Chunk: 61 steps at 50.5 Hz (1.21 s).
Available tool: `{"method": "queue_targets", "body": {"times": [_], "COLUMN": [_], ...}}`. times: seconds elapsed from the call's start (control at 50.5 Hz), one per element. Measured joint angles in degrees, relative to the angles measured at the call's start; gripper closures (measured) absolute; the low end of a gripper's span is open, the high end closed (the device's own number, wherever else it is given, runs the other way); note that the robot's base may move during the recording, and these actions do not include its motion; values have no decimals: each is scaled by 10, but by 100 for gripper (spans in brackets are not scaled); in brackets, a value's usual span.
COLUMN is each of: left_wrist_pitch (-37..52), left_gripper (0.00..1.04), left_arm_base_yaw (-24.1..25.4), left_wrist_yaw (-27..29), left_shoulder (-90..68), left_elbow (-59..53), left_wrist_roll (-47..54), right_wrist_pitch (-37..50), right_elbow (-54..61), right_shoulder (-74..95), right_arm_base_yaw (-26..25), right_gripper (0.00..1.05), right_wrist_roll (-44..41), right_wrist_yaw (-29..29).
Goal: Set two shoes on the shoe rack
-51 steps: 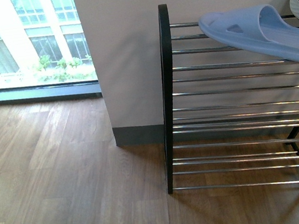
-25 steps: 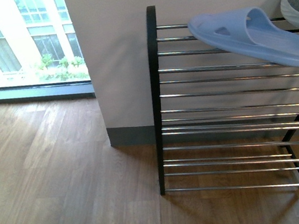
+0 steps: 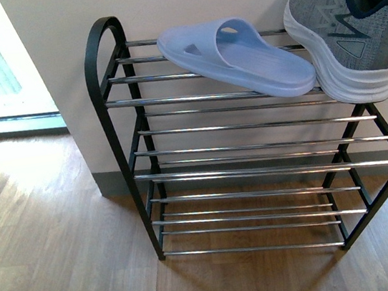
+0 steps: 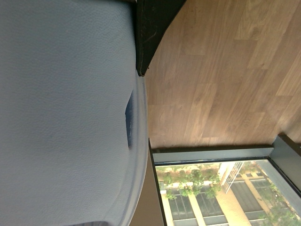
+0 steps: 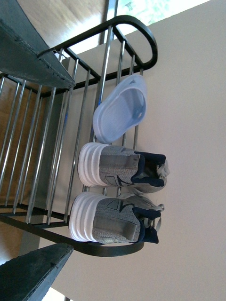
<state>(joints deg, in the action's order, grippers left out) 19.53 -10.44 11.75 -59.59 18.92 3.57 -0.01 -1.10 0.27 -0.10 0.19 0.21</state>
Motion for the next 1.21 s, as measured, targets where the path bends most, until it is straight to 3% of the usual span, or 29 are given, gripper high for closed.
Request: {"method": "queue_targets", "body": {"times": [0.871,0.95,0.99,1.03,1.208], "left_wrist_pitch": [0,81,97,90,51], "left_gripper": [103,103,103,103,103], "left_arm_base_yaw": [1,-10,-11,-10,-20], "left_wrist_yaw": [3,99,120,118,15], "left_shoulder": [0,-27,-50,-73,-214], "left_elbow": [0,-4,12,35,180], "left_wrist_roll": [0,-69,-111,-143,-199], "right_wrist_pitch": [0,0,0,0,0], "right_elbow": [0,0,0,0,0], "right_shoulder": [0,0,0,0,0], "right_arm_base_yaw": [0,0,0,0,0], "right_gripper": [9,9,9,9,9], "right_wrist_roll": [0,0,0,0,0], "right_wrist_yaw": [0,0,-1,-1,-2]}}
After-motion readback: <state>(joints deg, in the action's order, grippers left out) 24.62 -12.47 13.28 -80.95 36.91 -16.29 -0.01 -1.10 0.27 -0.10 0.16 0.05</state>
